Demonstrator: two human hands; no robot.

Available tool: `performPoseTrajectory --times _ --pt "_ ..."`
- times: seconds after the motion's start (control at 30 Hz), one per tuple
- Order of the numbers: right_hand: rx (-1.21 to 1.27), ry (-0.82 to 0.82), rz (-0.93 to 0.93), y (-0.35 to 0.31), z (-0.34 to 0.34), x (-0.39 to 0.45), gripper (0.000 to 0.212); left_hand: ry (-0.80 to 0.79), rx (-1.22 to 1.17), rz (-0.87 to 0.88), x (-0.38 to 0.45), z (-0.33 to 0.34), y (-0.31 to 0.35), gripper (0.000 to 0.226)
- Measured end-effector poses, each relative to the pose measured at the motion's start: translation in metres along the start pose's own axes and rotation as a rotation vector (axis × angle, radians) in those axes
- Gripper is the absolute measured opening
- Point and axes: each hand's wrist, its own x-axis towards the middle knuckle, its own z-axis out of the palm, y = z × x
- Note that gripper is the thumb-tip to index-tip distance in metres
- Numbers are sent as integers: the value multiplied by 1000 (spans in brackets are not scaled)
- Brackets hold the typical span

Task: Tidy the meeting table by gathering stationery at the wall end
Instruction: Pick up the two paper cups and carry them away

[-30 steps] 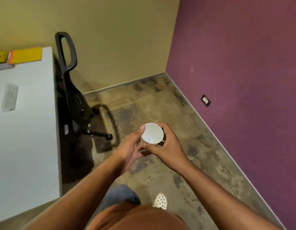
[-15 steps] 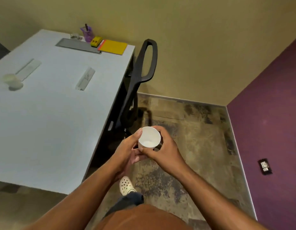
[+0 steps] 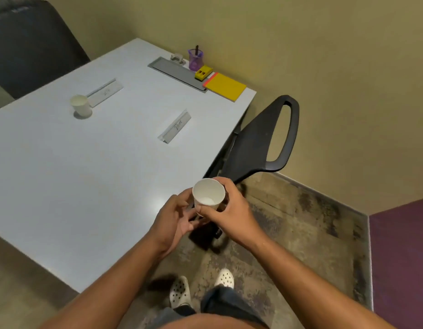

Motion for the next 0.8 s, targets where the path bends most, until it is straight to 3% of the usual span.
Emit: performPoseTrajectory --times 0.17,0.37,0.5,0.63,0.8 --pt "25 -136 -27 -8 18 53 64 72 363 123 13 -17 20 57" --pt "69 -251 -82 -21 31 108 65 493 684 226 37 -28 43 73" --pt "108 -345 -113 -22 42 145 68 698 748 295 61 -28 52 54" --pt "132 -416 -133 -16 56 168 69 934 764 335 77 -38 44 50" --pt "116 -426 -122 10 72 187 46 1112 677 294 94 -50 35 55"
